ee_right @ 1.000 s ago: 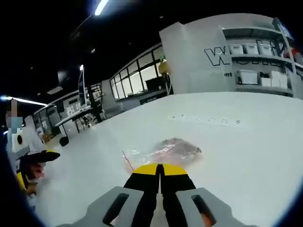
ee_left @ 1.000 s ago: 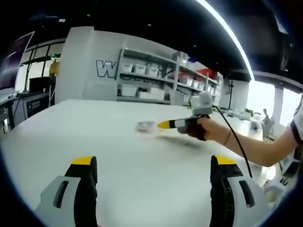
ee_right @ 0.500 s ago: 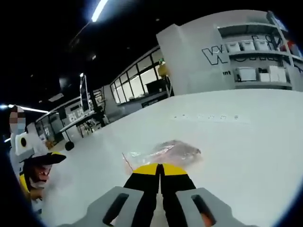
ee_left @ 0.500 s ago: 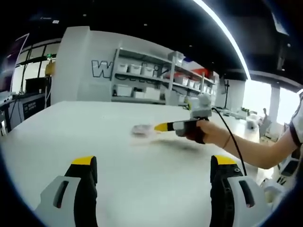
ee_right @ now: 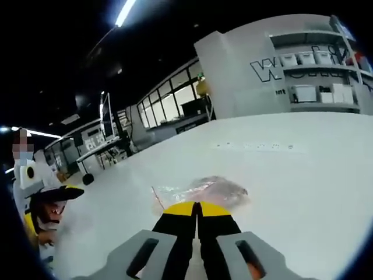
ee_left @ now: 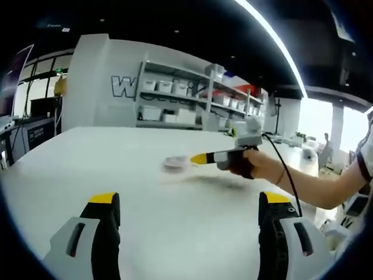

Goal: Open the resealable bag by pulling the two sides of the seal apart until the entire bag opening is separated and visibly accessible.

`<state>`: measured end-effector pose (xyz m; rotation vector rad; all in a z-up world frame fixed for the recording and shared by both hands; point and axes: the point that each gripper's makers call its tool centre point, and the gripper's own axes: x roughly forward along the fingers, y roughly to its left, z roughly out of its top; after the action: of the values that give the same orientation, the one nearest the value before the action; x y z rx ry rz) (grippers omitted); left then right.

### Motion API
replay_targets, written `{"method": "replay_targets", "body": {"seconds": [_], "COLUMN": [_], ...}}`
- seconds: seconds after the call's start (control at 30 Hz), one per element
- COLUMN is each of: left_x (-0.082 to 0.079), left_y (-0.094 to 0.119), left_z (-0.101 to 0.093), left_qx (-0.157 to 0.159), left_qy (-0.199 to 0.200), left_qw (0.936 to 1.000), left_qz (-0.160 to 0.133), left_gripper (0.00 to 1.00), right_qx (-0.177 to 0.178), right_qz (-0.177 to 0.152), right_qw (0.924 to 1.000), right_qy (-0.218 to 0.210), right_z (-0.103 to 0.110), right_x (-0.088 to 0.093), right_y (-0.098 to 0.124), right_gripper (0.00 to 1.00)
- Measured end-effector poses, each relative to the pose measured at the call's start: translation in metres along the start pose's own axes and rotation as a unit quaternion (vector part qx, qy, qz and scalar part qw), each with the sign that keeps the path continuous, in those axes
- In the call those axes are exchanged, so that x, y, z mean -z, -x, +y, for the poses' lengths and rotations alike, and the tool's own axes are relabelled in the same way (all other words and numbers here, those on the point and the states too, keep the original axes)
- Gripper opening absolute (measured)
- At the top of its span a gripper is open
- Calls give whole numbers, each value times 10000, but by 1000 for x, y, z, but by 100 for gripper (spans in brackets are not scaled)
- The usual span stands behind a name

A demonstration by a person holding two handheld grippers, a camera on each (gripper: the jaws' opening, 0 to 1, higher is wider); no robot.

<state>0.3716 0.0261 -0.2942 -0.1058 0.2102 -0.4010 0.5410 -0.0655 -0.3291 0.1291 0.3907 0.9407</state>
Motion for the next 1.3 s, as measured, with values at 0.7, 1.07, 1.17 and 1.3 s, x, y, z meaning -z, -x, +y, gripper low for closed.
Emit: {"method": "replay_targets", "body": {"seconds": [0.7,1.07,1.17,1.3], "left_x": [-6,-6,-5,-3], "left_y": [10,15,16,16], "left_z": [-4,-7,-9,-12], "left_qx": [-134,-152,-151,-115], "left_qy": [56,44,31,14], "left_qw": [9998,9998,9998,9999], "left_qz": [-100,-87,-102,-41], "left_gripper": [96,96,95,95], "right_qx": [-136,-162,-163,-183], "right_qz": [-89,-138,-146,-158], "right_qw": [9998,9996,9996,9995], "right_qy": [-78,-166,-174,-186], "right_z": [19,24,25,28], "right_x": [1,2,3,5], "right_y": [12,17,19,22], "right_gripper": [0,0,0,0]}}
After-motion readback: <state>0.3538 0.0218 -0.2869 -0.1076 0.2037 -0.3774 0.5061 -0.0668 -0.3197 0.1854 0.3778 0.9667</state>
